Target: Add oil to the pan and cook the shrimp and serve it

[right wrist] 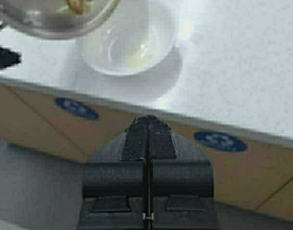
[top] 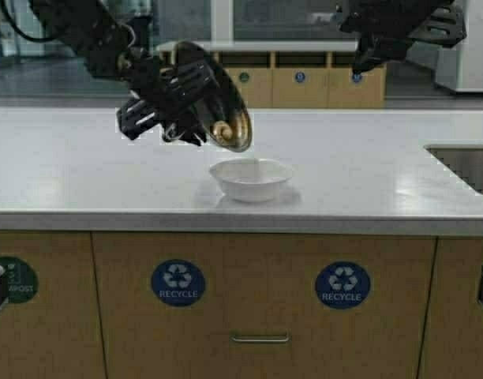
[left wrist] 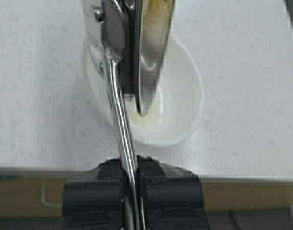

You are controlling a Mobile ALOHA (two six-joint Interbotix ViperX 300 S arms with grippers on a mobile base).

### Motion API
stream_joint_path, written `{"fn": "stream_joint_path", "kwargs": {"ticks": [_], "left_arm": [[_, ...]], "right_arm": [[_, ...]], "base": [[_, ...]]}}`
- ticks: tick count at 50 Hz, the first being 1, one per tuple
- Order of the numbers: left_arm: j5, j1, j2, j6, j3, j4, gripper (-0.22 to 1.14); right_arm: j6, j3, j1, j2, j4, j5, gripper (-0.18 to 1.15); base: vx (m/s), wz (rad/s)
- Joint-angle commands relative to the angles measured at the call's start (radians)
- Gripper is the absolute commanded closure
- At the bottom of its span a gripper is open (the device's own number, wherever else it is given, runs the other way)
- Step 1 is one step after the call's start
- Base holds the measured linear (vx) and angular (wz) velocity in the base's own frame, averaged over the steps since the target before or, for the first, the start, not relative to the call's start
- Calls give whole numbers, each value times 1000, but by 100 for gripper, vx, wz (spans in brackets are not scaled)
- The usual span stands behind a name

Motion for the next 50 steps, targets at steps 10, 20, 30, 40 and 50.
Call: {"fn": "stream_joint_path", "kwargs": {"ticks": [10, 20, 30, 40, 50], "left_arm": [[71, -5, 20, 206, -160, -2, 87], [112, -5, 52, 319, -213, -2, 87], [124, -5, 60, 472, -249, -5, 87], [146, -5, 72, 529, -264, -12, 87], [150, -5, 86, 600, -276, -12, 87]], "right_arm": [[6, -11, 2, -20, 3, -11, 92], [6, -11, 2, -23, 3, -11, 92], [6, -9, 2, -21, 3, -14, 92], [6, -9, 2, -21, 3, -15, 92], [6, -9, 2, -21, 3, -17, 92]], "base": [[1, 3], [0, 0], [0, 0], [0, 0], [0, 0]]}}
